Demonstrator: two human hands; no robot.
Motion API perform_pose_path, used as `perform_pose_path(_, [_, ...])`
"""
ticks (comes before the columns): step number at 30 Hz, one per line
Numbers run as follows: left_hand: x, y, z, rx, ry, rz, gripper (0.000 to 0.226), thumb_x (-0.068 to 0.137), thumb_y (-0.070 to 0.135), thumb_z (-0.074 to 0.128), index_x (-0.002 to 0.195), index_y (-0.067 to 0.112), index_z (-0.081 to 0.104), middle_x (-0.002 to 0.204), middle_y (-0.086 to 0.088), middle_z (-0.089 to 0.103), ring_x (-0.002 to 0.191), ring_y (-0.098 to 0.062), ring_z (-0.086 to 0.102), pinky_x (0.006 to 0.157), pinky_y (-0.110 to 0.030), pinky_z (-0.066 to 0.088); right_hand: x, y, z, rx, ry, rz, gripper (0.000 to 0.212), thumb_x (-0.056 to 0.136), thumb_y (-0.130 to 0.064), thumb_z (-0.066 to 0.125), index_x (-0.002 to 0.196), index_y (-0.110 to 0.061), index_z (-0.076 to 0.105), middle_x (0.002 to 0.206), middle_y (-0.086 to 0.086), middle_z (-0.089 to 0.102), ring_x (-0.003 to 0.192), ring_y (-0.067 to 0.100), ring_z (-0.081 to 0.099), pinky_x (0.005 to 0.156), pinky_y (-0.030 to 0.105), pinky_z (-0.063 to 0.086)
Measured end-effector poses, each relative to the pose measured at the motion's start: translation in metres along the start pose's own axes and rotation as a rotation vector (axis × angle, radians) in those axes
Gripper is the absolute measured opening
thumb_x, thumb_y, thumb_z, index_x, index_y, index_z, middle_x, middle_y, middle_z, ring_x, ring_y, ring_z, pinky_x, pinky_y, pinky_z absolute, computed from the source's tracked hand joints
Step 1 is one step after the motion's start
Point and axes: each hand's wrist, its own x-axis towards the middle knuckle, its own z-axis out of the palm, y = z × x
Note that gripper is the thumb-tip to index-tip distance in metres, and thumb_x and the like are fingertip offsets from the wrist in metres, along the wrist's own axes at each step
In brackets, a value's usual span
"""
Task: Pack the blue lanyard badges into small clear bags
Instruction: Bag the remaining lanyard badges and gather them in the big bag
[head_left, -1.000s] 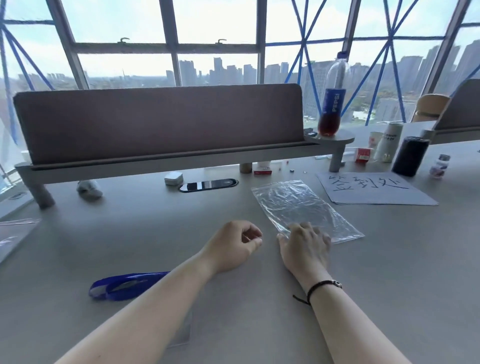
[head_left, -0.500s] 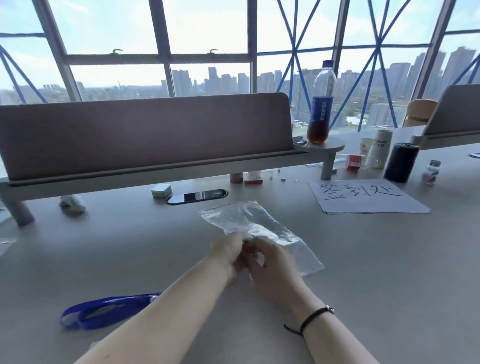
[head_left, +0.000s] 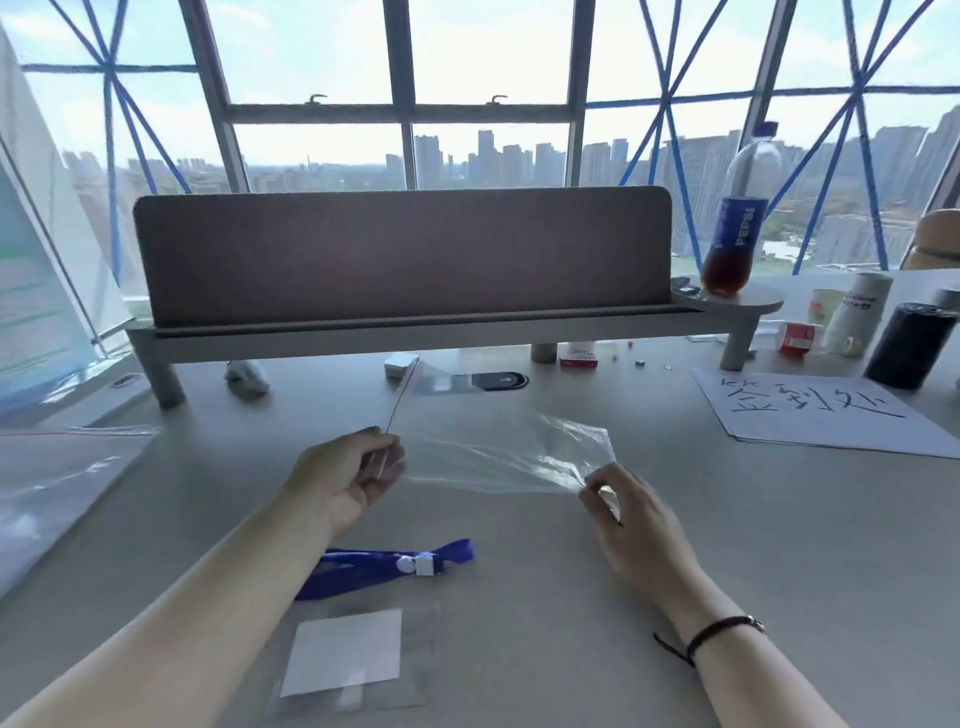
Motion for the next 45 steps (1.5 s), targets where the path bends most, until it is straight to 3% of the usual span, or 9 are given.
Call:
perform_pose_path(5, [-0.042, -0.003, -0.033, 0.134, -0.229, -0.076, 0.018, 0.089, -0.007, 0.061, 0.082, 0.007, 0.07, 0.072, -0.01, 0.072, 0.058, -0.018, 0.07, 0.056, -0.025, 0.061, -0.002, -0.007, 0.005, -0.19, 0.024, -0.014, 0.002, 0.091, -0.021, 0.067, 0.092, -0.022, 0.065, 0.094, -0.004, 0.066, 0.091, 0.028, 0.063, 0.08, 0.033, 0.043])
perform_pose_path(8, [-0.059, -0.009, -0.048, 0.173, -0.291, -0.053, 0.024, 0.089, -0.007, 0.061, 0.104, 0.01, 0.072, 0.081, -0.013, 0.075, 0.059, -0.021, 0.072, 0.056, -0.029, 0.062, -0.002, -0.017, 0.011, -0.242, 0.03, -0.037, 0.022, 0.084, -0.005, 0.066, 0.094, -0.024, 0.07, 0.099, -0.004, 0.073, 0.097, 0.028, 0.066, 0.088, 0.035, 0.046])
perform_pose_path(11, [-0.064, -0.014, -0.062, 0.23, -0.288, -0.03, 0.026, 0.091, 0.002, 0.063, 0.114, 0.013, 0.069, 0.084, -0.014, 0.074, 0.061, -0.023, 0.072, 0.06, -0.033, 0.062, -0.005, -0.037, 0.017, -0.186, -0.001, -0.001, 0.036, 0.082, 0.003, 0.057, 0.101, -0.023, 0.072, 0.097, -0.005, 0.072, 0.097, 0.024, 0.064, 0.08, 0.027, 0.04])
perform_pose_path(18, [-0.07, -0.019, -0.066, 0.163, -0.228, 0.048, 0.013, 0.098, 0.005, 0.057, 0.1, 0.001, 0.069, 0.088, -0.019, 0.075, 0.061, -0.028, 0.073, 0.052, -0.033, 0.06, -0.005, -0.144, 0.047, 0.206, -0.044, -0.063, 0.006, 0.088, -0.021, 0.071, 0.091, -0.026, 0.072, 0.08, -0.017, 0.065, 0.075, -0.002, 0.059, 0.066, 0.014, 0.041])
perform_pose_path(22, [-0.071, -0.024, -0.07, 0.177, -0.212, 0.105, 0.015, 0.092, 0.007, 0.065, 0.098, -0.006, 0.07, 0.084, -0.022, 0.07, 0.063, -0.029, 0.07, 0.059, -0.036, 0.062, -0.018, -0.191, 0.066, 0.2, -0.286, -0.202, 0.042, 0.08, -0.048, 0.074, 0.119, -0.034, 0.066, 0.108, -0.021, 0.057, 0.095, -0.002, 0.056, 0.079, 0.011, 0.043])
perform_pose_path(27, [-0.072, -0.023, -0.073, 0.2, -0.252, 0.115, 0.028, 0.071, 0.023, 0.079, 0.083, -0.001, 0.069, 0.076, -0.02, 0.067, 0.069, -0.031, 0.064, 0.063, -0.034, 0.061, -0.038, -0.187, 0.074, 0.182, -0.313, -0.207, 0.069, 0.069, -0.055, 0.079, 0.133, -0.041, 0.055, 0.117, -0.025, 0.055, 0.107, -0.008, 0.053, 0.091, 0.014, 0.045])
perform_pose_path(35, [-0.075, -0.028, -0.069, 0.255, -0.373, 0.111, 0.033, 0.063, 0.035, 0.083, 0.077, 0.008, 0.07, 0.092, -0.024, 0.067, 0.081, -0.029, 0.065, 0.081, -0.044, 0.06, -0.041, -0.18, 0.074, 0.458, -0.315, -0.038, 0.048, 0.08, -0.016, 0.079, 0.111, -0.048, 0.062, 0.101, -0.021, 0.072, 0.097, -0.001, 0.069, 0.09, 0.024, 0.053])
perform_pose_path(39, [-0.075, -0.026, -0.068, 0.263, -0.379, 0.121, 0.016, 0.088, 0.019, 0.07, 0.075, 0.009, 0.067, 0.094, -0.024, 0.07, 0.079, -0.029, 0.068, 0.069, -0.035, 0.06, -0.037, -0.178, 0.071, 0.7, -0.397, 0.051, 0.042, 0.08, -0.012, 0.079, 0.116, -0.03, 0.067, 0.107, -0.006, 0.076, 0.1, 0.013, 0.073, 0.092, 0.035, 0.056])
perform_pose_path(45, [-0.081, -0.027, -0.067, 0.328, -0.414, 0.143, 0.039, 0.094, 0.0, 0.057, 0.062, 0.017, 0.072, 0.081, -0.02, 0.071, 0.072, -0.028, 0.069, 0.063, -0.034, 0.059, -0.032, -0.179, 0.06, 0.721, -0.365, 0.109, 0.037, 0.093, 0.007, 0.059, 0.108, -0.024, 0.071, 0.094, -0.003, 0.079, 0.094, 0.013, 0.074, 0.09, 0.026, 0.055])
